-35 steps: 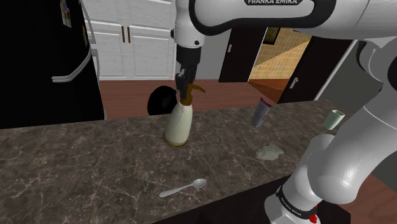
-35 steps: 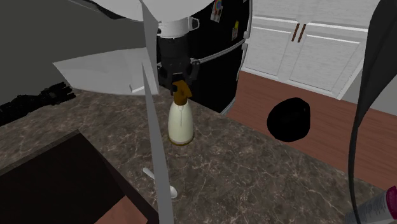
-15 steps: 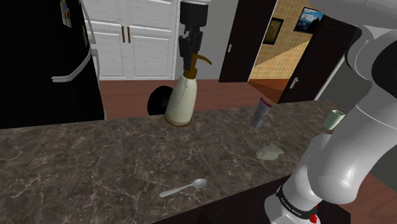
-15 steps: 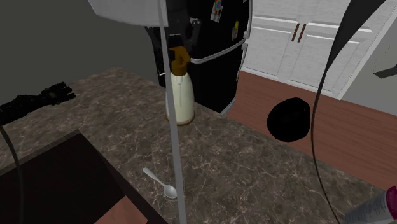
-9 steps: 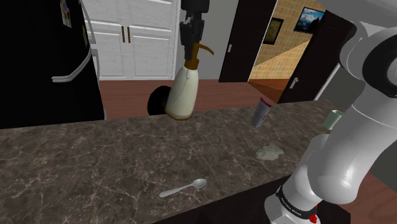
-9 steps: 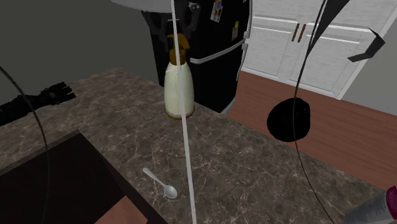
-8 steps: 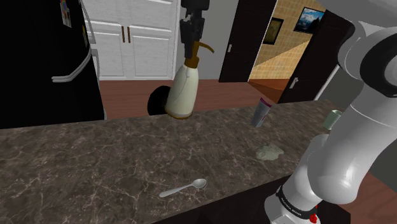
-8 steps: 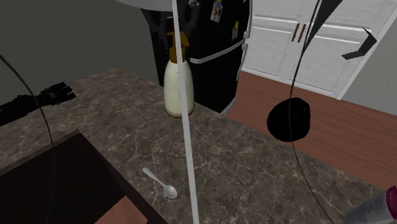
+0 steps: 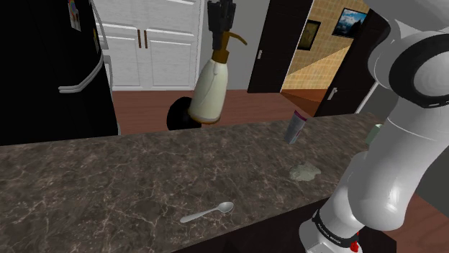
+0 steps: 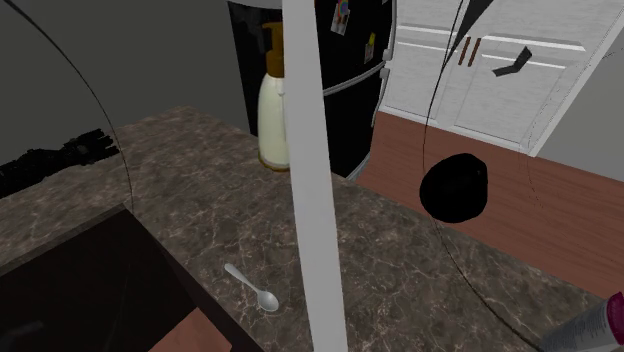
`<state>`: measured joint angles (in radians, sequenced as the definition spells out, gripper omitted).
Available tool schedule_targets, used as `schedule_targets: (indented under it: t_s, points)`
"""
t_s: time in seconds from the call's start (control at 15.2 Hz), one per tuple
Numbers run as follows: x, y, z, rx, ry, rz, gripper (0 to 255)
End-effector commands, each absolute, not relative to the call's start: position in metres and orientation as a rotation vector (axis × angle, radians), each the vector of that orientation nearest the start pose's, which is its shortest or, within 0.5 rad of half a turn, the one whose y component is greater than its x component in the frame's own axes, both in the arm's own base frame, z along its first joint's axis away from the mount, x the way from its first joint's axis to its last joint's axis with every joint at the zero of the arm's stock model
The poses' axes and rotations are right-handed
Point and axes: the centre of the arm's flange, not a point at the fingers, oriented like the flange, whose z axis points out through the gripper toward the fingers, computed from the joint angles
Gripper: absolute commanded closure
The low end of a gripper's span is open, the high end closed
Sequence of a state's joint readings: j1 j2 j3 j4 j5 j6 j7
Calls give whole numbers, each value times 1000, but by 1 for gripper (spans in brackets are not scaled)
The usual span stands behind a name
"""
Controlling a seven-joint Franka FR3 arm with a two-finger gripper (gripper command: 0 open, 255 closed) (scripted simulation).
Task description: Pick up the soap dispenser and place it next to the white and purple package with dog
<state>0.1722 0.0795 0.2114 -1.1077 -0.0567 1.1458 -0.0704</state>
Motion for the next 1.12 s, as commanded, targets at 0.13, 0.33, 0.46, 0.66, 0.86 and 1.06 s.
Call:
schedule_targets:
  t_s: [0.13,0.33,0.46,0.66,0.86,1.06]
  points:
    - [477,132,755,-3109,-681,53,255]
    - [471,92,755,-3109,-681,53,255]
    - [467,66,755,-3109,-681,53,255]
    - [461,27,755,-3109,-681,53,255]
    - [455,-12,756,-3109,-681,53,255]
    - [449,-51,756,-3109,-681,53,255]
